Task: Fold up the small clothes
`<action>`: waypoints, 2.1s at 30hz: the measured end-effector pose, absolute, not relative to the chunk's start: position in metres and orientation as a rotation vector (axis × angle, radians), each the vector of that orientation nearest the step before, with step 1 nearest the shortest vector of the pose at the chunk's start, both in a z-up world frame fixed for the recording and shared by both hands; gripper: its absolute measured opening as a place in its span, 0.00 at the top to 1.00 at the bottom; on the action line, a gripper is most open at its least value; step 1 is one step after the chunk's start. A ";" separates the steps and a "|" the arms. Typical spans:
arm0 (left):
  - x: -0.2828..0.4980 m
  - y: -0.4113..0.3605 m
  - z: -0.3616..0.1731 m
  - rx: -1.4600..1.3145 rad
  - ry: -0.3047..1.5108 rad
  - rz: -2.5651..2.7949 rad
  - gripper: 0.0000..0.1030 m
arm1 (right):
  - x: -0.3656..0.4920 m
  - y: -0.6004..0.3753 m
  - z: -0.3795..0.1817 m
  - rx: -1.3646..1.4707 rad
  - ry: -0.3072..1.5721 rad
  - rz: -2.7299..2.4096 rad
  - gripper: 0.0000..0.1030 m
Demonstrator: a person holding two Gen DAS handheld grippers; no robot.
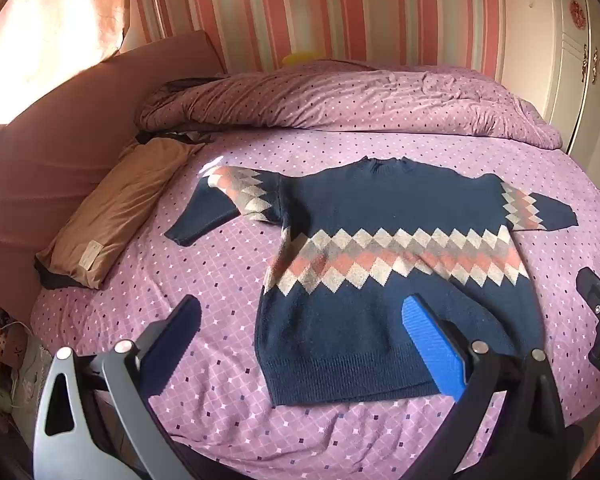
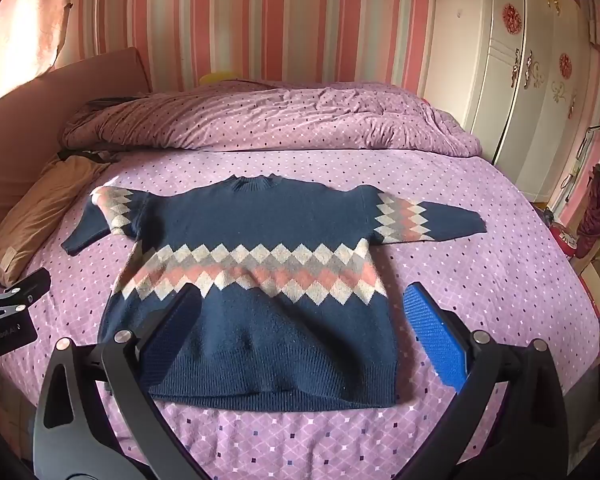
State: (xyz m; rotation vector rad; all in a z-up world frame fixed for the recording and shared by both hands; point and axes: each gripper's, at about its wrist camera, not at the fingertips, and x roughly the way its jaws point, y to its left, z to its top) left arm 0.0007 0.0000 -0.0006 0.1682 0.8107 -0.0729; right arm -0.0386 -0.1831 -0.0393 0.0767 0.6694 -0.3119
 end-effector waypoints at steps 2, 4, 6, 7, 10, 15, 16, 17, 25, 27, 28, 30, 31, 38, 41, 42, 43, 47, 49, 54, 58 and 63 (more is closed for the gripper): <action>0.002 0.000 -0.001 0.168 0.812 -0.075 0.02 | -0.039 -0.183 -0.039 0.075 0.668 -0.313 0.03; 0.003 0.000 -0.001 0.168 0.814 -0.073 0.02 | -0.038 -0.183 -0.039 0.075 0.668 -0.313 0.03; 0.001 -0.001 -0.001 0.167 0.803 -0.075 0.02 | -0.038 -0.183 -0.039 0.074 0.668 -0.313 0.03; 0.001 -0.001 -0.001 0.166 0.802 -0.075 0.02 | -0.038 -0.183 -0.039 0.074 0.667 -0.314 0.03; -0.002 -0.008 -0.002 0.167 0.801 -0.077 0.02 | -0.037 -0.183 -0.039 0.074 0.668 -0.314 0.03; -0.001 -0.008 0.001 0.165 0.797 -0.079 0.02 | -0.037 -0.184 -0.039 0.075 0.666 -0.313 0.03; 0.000 -0.005 0.002 0.162 0.799 -0.082 0.02 | -0.037 -0.184 -0.039 0.075 0.666 -0.314 0.03; 0.000 -0.005 0.002 0.162 0.799 -0.083 0.02 | -0.037 -0.184 -0.039 0.075 0.665 -0.314 0.03; 0.001 -0.005 0.000 0.163 0.799 -0.082 0.02 | -0.035 -0.184 -0.039 0.076 0.668 -0.315 0.03; 0.002 -0.006 0.000 0.164 0.797 -0.081 0.02 | -0.035 -0.184 -0.039 0.076 0.668 -0.314 0.03; 0.002 -0.005 0.000 0.165 0.797 -0.081 0.02 | -0.035 -0.185 -0.039 0.076 0.668 -0.314 0.03; 0.003 -0.006 0.000 0.165 0.798 -0.080 0.02 | -0.035 -0.184 -0.039 0.076 0.667 -0.315 0.03; 0.003 -0.006 -0.001 0.165 0.799 -0.081 0.02 | -0.035 -0.185 -0.039 0.076 0.668 -0.314 0.03; 0.004 -0.007 -0.002 0.162 0.798 -0.082 0.02 | -0.036 -0.184 -0.038 0.076 0.668 -0.315 0.03; 0.005 -0.007 -0.003 0.159 0.799 -0.083 0.02 | -0.037 -0.184 -0.038 0.076 0.667 -0.315 0.03; 0.004 -0.007 -0.002 0.160 0.799 -0.084 0.02 | -0.037 -0.183 -0.038 0.075 0.667 -0.315 0.03; 0.004 -0.007 -0.002 0.160 0.798 -0.086 0.02 | -0.038 -0.183 -0.037 0.076 0.667 -0.316 0.03; 0.003 -0.007 -0.002 0.160 0.797 -0.087 0.02 | -0.036 -0.185 -0.038 0.077 0.667 -0.315 0.03; 0.001 -0.006 0.000 0.159 0.797 -0.088 0.02 | -0.035 -0.186 -0.038 0.078 0.668 -0.316 0.03; 0.000 -0.005 0.000 0.156 0.798 -0.088 0.02 | -0.037 -0.187 -0.038 0.077 0.669 -0.318 0.03; 0.000 -0.005 0.000 0.157 0.799 -0.089 0.02 | -0.037 -0.187 -0.039 0.077 0.669 -0.317 0.03; 0.000 -0.005 0.000 0.155 0.798 -0.091 0.02 | -0.035 -0.186 -0.039 0.080 0.670 -0.314 0.03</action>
